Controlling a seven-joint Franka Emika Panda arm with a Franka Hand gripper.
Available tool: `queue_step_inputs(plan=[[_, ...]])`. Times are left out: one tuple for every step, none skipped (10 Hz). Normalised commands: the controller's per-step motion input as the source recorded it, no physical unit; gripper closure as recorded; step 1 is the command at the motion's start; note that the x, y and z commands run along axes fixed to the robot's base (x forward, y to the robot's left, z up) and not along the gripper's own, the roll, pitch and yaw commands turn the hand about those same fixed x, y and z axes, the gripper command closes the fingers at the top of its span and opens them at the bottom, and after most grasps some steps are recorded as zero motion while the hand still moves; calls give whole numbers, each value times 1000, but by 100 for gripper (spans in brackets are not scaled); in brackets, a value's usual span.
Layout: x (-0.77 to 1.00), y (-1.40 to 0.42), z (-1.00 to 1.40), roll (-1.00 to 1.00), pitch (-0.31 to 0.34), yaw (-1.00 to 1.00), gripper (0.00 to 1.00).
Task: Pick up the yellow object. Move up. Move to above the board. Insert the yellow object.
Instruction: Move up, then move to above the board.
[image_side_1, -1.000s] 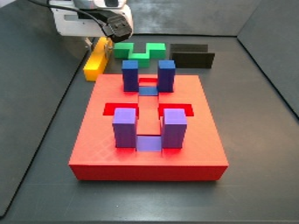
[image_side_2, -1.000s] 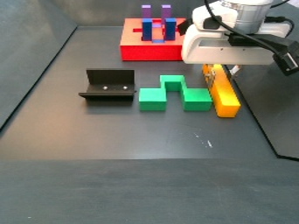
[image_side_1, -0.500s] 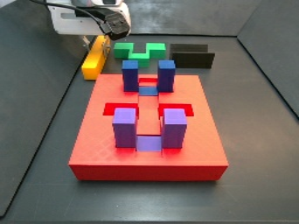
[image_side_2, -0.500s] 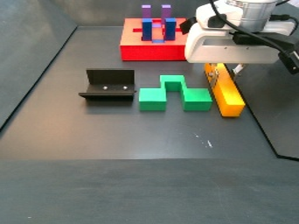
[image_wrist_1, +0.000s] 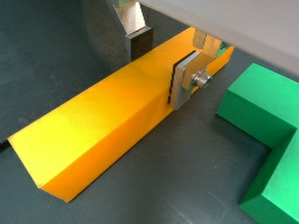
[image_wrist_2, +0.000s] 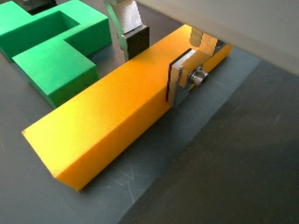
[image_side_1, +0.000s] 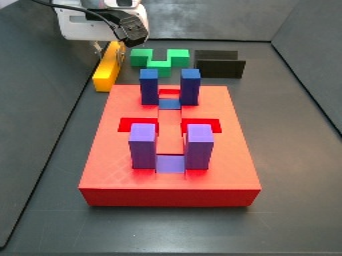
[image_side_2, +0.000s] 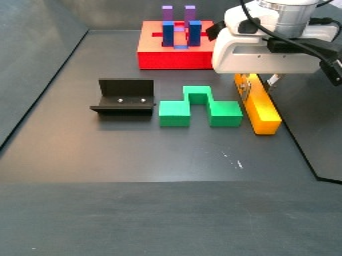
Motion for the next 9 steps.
queue_step_inputs(plan=[[-14,4,829,-1,5,-6,100],[-75,5,672,3,39,-14,100],[-62,18,410,23,19,-13,100],[0,0,1400,0,0,0,100],[-11,-2,1400,1,44,6,100],[-41,-1,1400,14,65,4,100],[-44,5,1400,34,53,3,100],[0,7,1400,37,46,5,100],[29,9,1400,12,93,5,100]])
